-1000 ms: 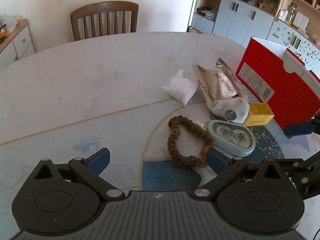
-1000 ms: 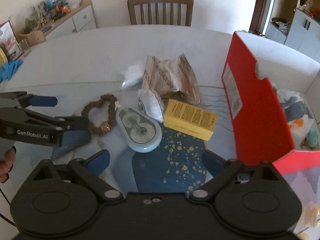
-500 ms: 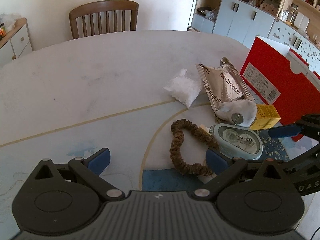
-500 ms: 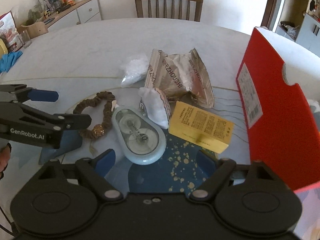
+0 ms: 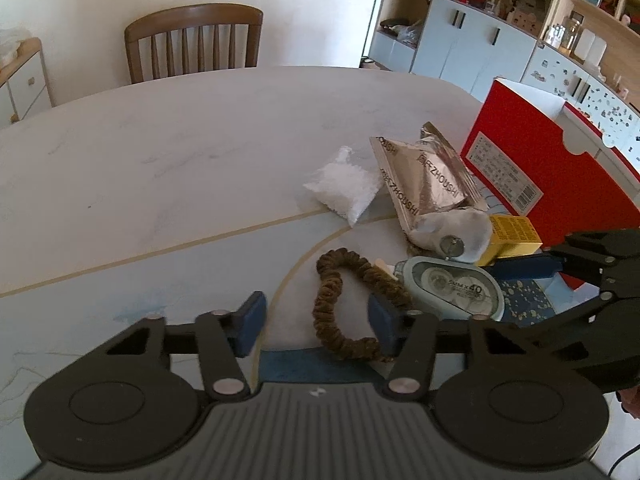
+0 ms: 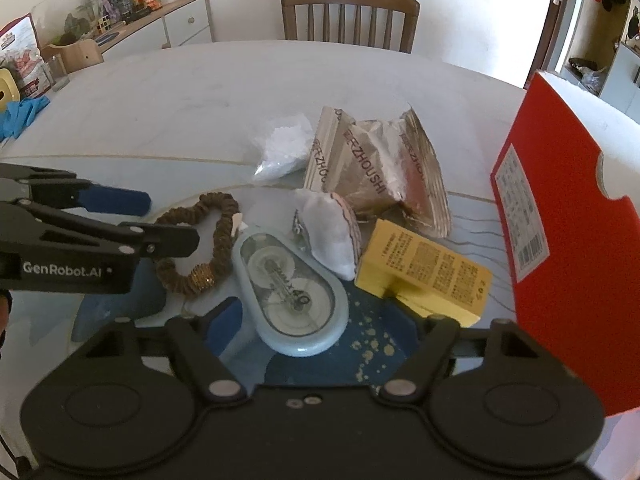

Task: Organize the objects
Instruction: 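Grasp the brown bead bracelet with the left tool while the right tool grips the blue tape dispenser, then carry the bracelet in the left tool and dispenser in the right tool into the box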

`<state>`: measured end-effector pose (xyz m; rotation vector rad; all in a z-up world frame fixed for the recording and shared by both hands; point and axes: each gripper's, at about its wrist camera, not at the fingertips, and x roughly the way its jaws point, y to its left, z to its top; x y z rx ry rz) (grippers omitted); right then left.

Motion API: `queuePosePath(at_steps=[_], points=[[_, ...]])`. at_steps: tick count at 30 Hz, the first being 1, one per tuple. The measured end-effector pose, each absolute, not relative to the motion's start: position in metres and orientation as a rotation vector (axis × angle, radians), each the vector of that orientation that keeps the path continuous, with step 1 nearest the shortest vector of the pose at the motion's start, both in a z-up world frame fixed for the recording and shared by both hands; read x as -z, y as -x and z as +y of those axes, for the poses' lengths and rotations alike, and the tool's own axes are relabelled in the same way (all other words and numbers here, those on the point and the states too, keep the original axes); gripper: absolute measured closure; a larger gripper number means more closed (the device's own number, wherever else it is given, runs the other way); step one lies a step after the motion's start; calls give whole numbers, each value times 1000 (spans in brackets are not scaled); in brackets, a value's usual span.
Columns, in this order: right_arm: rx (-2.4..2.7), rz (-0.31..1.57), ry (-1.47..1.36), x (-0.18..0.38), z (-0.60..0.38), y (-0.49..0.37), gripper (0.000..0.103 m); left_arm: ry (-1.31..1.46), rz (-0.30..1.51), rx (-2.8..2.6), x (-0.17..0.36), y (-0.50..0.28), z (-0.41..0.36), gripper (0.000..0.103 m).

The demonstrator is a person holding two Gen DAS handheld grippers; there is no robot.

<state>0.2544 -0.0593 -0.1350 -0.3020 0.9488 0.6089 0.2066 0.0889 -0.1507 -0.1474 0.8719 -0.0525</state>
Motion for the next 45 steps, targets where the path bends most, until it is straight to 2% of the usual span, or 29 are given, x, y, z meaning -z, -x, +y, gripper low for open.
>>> queuePosePath(at_steps=[2, 6, 7, 11, 25, 45], points=[[-610, 943, 309, 135, -57, -253, 31, 144, 873, 57, 150, -207, 87, 64], [-609, 934, 318, 133, -55, -249, 41, 145, 877, 73, 150, -208, 85, 77], [-609, 932, 318, 132, -54, -248, 44, 148, 880, 79, 150, -208, 85, 86], [-605, 932, 321, 131, -53, -245, 49, 132, 890, 80, 151, -207, 83, 93], [-562, 943, 251, 111, -76, -225, 50, 94, 877, 111, 126, -186, 62, 96], [-554, 840, 202, 36, -131, -179, 50, 159, 823, 177, 63, -140, 34, 96]])
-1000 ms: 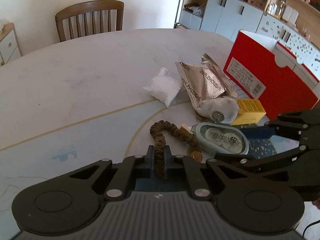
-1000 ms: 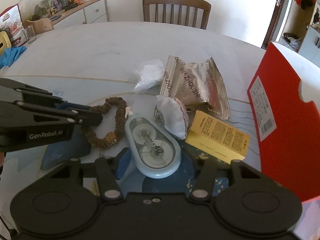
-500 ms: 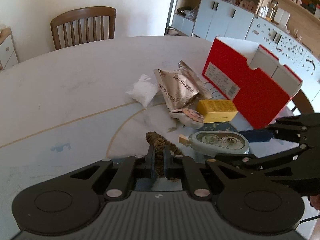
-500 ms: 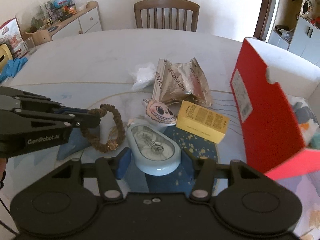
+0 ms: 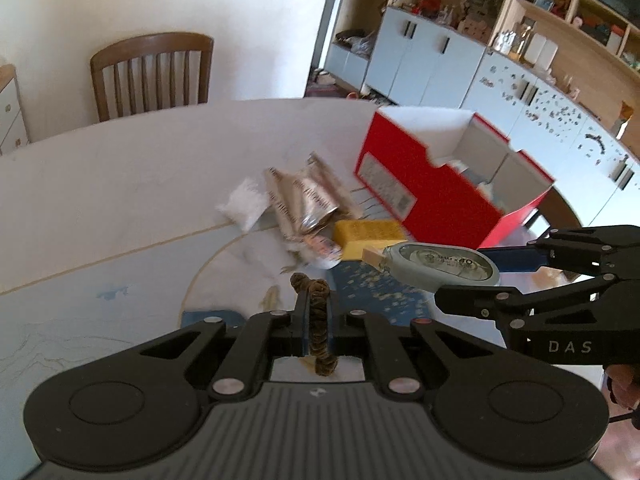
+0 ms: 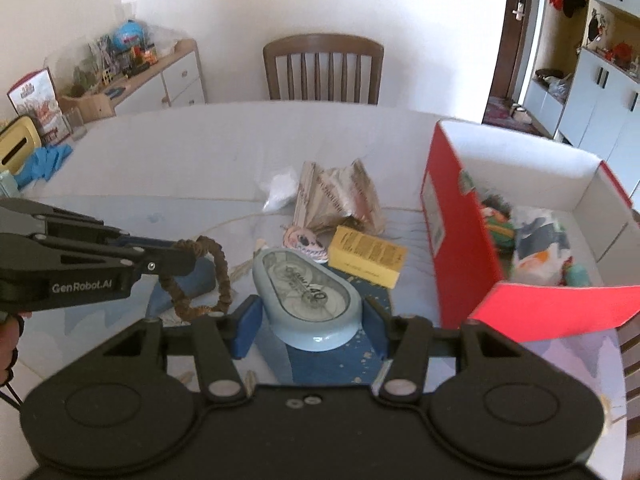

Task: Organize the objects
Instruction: 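Carry the bracelet in the left tool and dispenser in the right tool into the box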

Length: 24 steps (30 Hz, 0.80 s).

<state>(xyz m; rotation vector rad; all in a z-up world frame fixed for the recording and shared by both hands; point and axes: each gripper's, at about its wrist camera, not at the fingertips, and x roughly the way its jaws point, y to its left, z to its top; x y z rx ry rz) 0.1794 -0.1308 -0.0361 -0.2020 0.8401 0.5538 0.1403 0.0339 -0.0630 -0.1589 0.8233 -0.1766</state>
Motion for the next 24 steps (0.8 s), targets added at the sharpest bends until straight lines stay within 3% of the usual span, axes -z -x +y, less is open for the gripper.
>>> queuePosePath(at_steps=[24], points=[[-480, 708, 145, -23, -236, -209, 50, 20, 708, 290, -23, -179, -87, 96]])
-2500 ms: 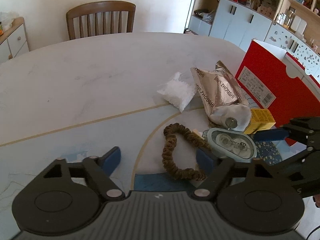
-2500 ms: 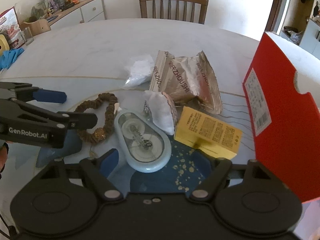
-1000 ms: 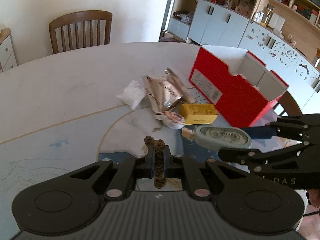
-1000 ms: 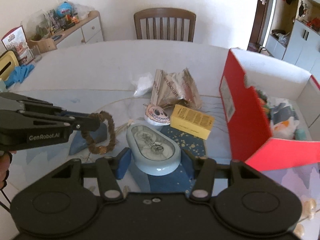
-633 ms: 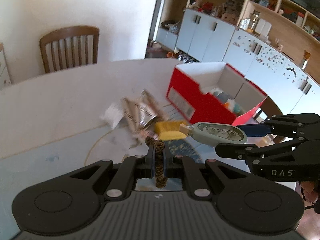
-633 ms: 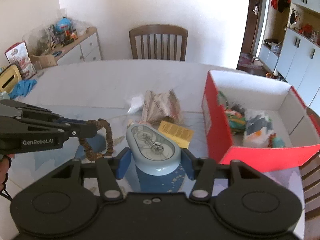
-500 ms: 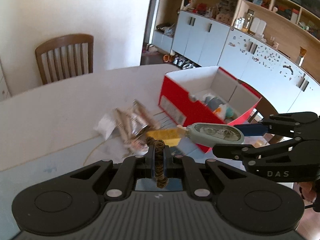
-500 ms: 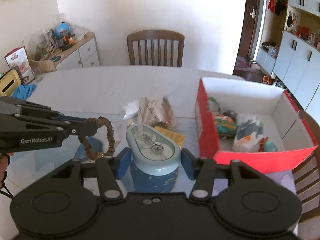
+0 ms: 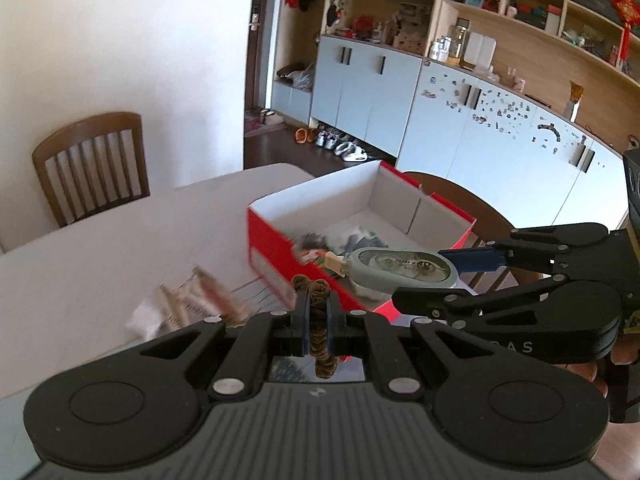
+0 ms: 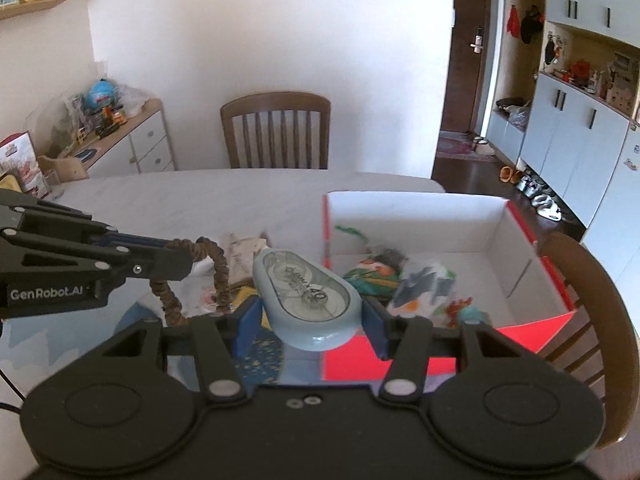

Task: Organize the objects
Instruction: 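Carry the bracelet in the left tool and dispenser in the right tool into the box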

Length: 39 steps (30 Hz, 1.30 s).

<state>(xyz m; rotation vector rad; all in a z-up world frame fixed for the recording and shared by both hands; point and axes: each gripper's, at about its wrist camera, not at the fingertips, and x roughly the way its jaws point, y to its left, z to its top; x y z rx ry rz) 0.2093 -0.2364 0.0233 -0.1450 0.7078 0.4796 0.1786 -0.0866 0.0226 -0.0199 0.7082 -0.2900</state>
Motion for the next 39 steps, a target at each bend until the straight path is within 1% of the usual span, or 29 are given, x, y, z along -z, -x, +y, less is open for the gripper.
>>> queuePosePath(at_steps=[14, 23, 39], points=[[-434, 694, 162, -23, -313, -263, 50, -23, 695, 293, -27, -242, -160, 96], [-410, 709, 165, -13, -344, -301, 50, 32, 715, 287, -25, -284, -176, 96], [-399, 807, 232, 37, -350, -361, 50, 131, 825, 232, 22, -357, -193, 96]])
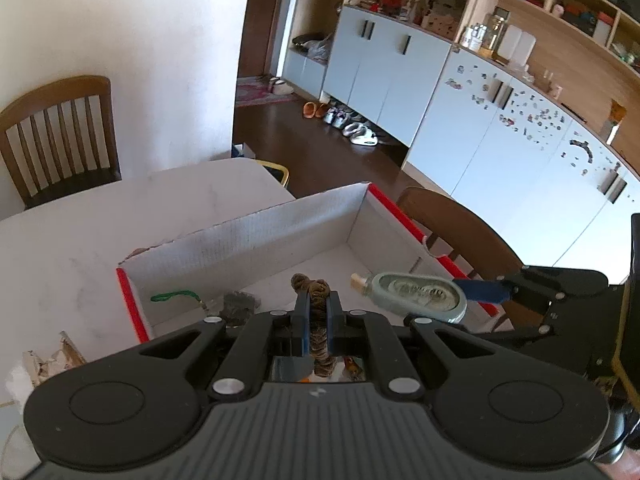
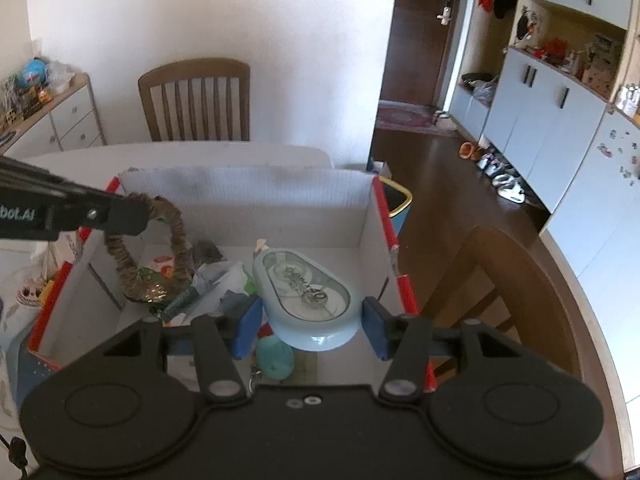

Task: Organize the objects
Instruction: 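Carry the bracelet in the left tool and dispenser in the right tool into the box, then lower both held items into the box and open both tools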

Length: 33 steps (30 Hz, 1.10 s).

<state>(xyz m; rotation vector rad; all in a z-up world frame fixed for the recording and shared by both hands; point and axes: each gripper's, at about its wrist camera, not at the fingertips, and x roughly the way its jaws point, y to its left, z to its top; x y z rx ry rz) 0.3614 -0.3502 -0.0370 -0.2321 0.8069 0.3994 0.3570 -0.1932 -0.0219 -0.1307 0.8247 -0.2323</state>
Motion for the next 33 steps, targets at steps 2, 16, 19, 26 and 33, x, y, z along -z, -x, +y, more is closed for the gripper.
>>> queuePosePath(at_steps=[2, 16, 19, 26, 33], points=[[-402, 818, 250, 44, -347, -366, 50, 126, 832, 220, 27, -362, -196, 96], [-421, 911, 378, 80, -325, -389, 50, 64, 915, 113, 61, -396, -204, 96], [-431, 914, 401, 83, -323, -391, 50, 62, 936, 103, 69, -400, -203, 96], [-437, 931, 393, 91, -327, -395, 50, 25, 980, 77, 83, -405, -201, 96], [-452, 930, 392, 92, -327, -395, 50, -3, 1015, 58, 94, -406, -202, 96]])
